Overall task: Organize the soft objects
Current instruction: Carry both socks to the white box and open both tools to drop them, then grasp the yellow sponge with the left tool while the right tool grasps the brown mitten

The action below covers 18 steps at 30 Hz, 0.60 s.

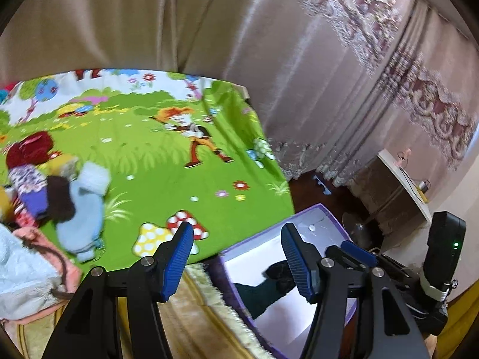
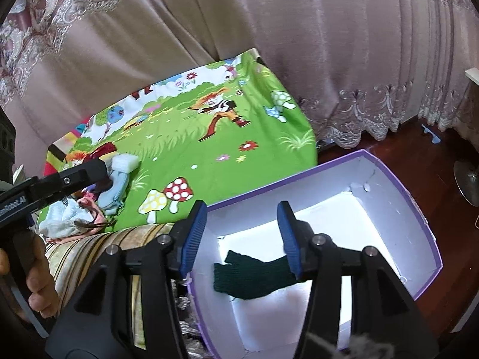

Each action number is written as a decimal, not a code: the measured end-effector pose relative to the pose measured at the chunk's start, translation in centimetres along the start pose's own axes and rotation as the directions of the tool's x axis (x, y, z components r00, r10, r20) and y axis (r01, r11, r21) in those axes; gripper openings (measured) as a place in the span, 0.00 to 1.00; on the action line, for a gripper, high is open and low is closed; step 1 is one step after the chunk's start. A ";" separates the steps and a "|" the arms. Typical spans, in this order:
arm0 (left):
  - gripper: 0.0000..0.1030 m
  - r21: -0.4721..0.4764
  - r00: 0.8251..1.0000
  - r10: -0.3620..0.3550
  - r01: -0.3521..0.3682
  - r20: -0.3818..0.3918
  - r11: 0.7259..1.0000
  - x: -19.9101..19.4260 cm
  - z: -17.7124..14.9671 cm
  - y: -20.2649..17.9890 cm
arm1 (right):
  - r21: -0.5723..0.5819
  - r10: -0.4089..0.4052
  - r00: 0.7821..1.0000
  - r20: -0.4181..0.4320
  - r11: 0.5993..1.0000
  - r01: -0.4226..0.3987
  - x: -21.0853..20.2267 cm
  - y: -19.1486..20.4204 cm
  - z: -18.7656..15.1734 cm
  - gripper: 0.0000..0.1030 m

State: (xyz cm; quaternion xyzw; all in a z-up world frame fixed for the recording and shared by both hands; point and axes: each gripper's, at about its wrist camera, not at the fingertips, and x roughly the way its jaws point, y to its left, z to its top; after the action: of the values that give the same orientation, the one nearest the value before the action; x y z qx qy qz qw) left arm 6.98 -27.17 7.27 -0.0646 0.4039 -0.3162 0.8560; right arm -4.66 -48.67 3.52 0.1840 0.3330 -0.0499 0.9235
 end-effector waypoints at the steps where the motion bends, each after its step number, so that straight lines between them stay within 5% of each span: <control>1: 0.60 -0.015 1.000 0.005 -0.005 0.004 1.000 -0.3 0.0 0.7 | -0.005 0.001 1.000 -0.003 1.000 -0.001 0.1 0.4 0.1 0.52; 18: 0.60 -0.234 0.987 0.136 -0.112 0.087 0.966 -5.9 0.8 12.6 | -0.136 0.068 0.995 -0.068 0.988 -0.077 2.4 8.5 1.3 0.58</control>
State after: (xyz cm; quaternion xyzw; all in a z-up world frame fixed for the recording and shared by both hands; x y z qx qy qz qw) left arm 10.92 -13.81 7.03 -0.1533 0.3963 -0.2096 0.8806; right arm -0.15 -41.19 5.56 0.1332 0.3578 0.0129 0.9242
